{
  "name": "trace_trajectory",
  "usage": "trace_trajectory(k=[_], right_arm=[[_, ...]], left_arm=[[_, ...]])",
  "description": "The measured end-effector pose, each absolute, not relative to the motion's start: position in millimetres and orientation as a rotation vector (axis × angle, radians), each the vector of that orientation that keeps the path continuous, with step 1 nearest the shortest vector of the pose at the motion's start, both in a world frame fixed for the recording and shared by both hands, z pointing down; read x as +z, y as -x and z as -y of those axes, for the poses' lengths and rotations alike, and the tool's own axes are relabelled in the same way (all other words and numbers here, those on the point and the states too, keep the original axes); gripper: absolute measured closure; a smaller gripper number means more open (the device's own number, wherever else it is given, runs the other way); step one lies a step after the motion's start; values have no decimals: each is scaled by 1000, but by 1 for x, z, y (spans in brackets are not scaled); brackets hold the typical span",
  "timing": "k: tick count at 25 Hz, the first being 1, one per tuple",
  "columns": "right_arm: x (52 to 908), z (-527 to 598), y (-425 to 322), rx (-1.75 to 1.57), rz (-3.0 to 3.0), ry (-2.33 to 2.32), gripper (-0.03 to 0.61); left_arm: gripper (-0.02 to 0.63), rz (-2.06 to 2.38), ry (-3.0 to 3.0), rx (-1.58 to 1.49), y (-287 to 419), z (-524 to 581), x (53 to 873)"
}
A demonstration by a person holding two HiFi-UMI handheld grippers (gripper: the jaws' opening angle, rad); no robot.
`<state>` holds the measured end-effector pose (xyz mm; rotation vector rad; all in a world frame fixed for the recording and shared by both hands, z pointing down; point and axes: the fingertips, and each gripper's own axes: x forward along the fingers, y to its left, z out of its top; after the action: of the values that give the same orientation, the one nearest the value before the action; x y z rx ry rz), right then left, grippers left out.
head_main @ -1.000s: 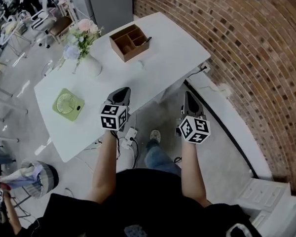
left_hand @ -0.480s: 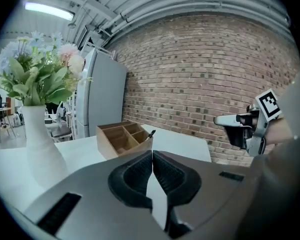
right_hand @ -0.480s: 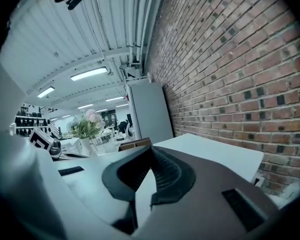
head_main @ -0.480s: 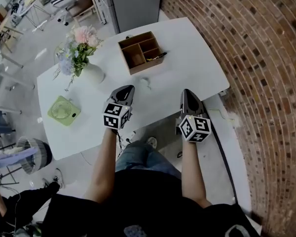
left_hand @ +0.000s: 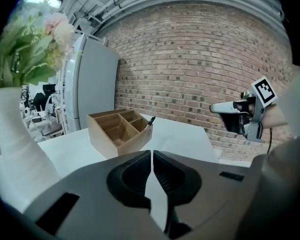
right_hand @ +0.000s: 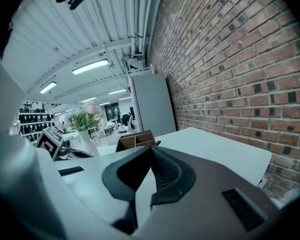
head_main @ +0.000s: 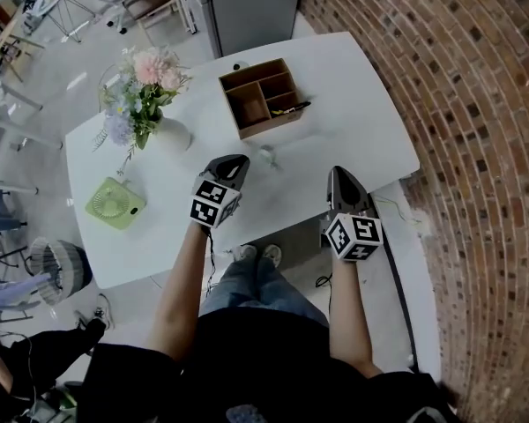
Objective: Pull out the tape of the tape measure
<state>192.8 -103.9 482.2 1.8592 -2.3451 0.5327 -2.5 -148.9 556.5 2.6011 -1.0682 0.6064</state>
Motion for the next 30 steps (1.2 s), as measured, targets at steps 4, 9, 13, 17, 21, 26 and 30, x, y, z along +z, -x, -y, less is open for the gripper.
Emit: trace_trajectory(k=[4, 9, 13, 17, 21, 26, 30], right_arm=[[494, 98, -189, 550, 2317, -1834, 577], [505, 93, -189, 568, 2289, -1817, 577], [510, 94, -190, 568, 2277, -1796, 577], [515, 98, -193, 577, 2269, -1789, 577], [519, 102, -193, 585, 2265, -1775, 577], [522, 106, -194, 593, 2262, -1764, 577], [526, 107, -197, 605, 2258, -1765, 577]], left_arm=[[588, 910, -2661, 724, -6, 159, 579], [465, 713, -2741, 830, -19, 165, 597], [463, 597, -2788, 879, -26, 174, 605], [463, 481, -2808, 918, -33, 178, 611], [462, 378, -2811, 944, -41, 177, 617], [462, 295, -2811, 979, -47, 179, 623], [462, 229, -2801, 1006, -48, 178, 626]])
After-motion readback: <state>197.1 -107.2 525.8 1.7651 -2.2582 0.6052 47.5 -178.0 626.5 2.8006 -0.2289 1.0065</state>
